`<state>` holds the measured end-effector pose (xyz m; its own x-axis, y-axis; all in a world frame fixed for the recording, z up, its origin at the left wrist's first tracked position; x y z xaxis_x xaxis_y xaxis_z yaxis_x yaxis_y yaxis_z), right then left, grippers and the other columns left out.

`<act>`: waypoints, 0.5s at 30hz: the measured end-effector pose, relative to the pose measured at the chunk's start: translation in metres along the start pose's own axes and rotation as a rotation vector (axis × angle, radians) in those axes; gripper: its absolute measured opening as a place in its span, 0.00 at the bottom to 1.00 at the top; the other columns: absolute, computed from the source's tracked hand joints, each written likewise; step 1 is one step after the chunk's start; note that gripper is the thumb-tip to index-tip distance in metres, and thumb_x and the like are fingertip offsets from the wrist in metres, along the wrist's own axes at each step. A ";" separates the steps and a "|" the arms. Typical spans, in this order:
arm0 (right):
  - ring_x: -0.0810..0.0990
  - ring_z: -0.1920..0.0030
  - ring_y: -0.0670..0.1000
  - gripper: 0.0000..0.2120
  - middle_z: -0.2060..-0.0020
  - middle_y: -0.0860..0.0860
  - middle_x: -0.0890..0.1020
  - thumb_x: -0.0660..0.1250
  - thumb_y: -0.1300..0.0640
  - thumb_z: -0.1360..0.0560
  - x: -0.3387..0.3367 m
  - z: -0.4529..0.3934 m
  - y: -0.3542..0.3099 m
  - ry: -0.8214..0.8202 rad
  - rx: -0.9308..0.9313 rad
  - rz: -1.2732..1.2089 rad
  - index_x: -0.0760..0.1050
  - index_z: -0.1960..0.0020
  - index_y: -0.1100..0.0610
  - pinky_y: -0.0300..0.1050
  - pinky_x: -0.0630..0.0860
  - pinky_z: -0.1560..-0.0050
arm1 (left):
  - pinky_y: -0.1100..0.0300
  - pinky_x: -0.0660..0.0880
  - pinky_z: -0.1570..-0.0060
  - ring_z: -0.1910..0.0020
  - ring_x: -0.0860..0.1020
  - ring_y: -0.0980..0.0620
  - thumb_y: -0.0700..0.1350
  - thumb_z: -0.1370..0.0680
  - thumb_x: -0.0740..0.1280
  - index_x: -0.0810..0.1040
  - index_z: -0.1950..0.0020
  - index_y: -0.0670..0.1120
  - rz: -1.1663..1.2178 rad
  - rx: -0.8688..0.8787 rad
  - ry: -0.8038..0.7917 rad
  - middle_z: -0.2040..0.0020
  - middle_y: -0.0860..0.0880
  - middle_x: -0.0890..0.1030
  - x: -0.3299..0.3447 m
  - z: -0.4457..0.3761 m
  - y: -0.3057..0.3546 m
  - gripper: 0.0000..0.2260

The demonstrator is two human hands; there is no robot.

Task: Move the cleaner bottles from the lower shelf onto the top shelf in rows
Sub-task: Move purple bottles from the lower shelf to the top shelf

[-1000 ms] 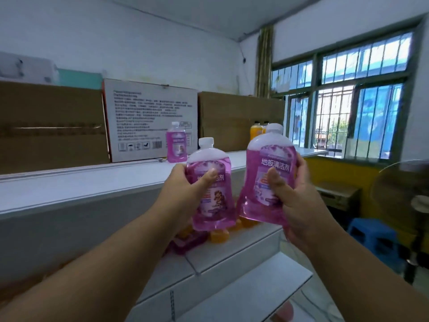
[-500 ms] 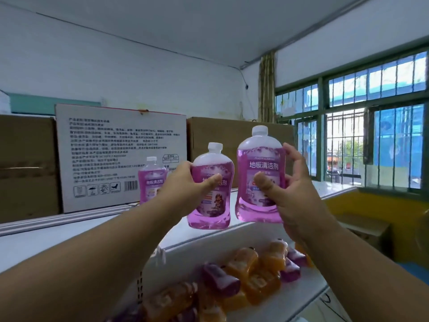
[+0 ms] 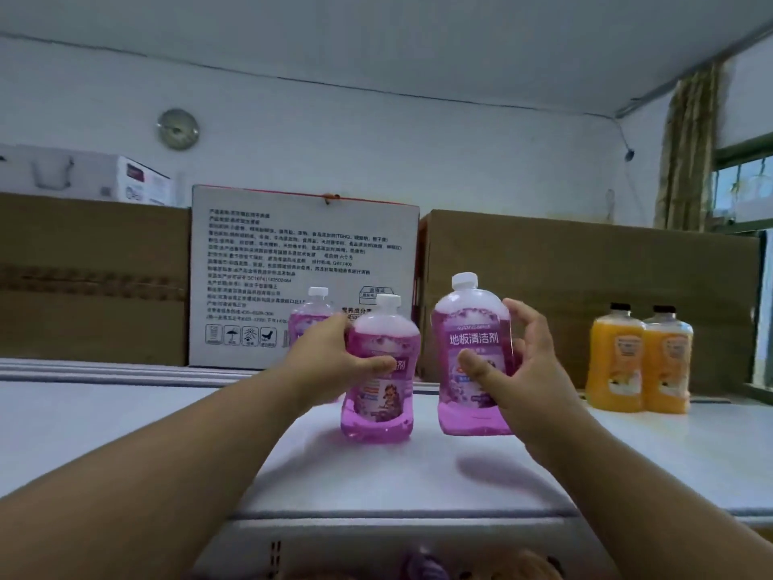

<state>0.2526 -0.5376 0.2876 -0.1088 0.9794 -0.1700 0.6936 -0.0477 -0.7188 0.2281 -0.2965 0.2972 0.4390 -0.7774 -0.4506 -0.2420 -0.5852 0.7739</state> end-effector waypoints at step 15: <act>0.82 0.51 0.37 0.37 0.50 0.33 0.75 0.73 0.44 0.35 0.001 -0.008 0.039 -0.162 0.055 0.019 0.56 0.38 0.18 0.37 0.80 0.65 | 0.60 0.64 0.46 0.42 0.67 0.55 0.61 0.30 0.75 0.54 0.26 0.71 -0.721 0.468 0.069 0.36 0.53 0.71 -0.003 -0.005 0.010 0.40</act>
<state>0.2848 -0.5366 0.2648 -0.2127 0.9341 -0.2867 0.6569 -0.0805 -0.7497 0.2290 -0.2989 0.3083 0.6706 -0.1724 -0.7215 -0.2089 -0.9772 0.0394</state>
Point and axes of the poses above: each hand's wrist, its own z-axis away from the middle knuckle, its own x-axis out of the palm, y = z × x, the point moved 3 cm from there along -z, towards the middle knuckle
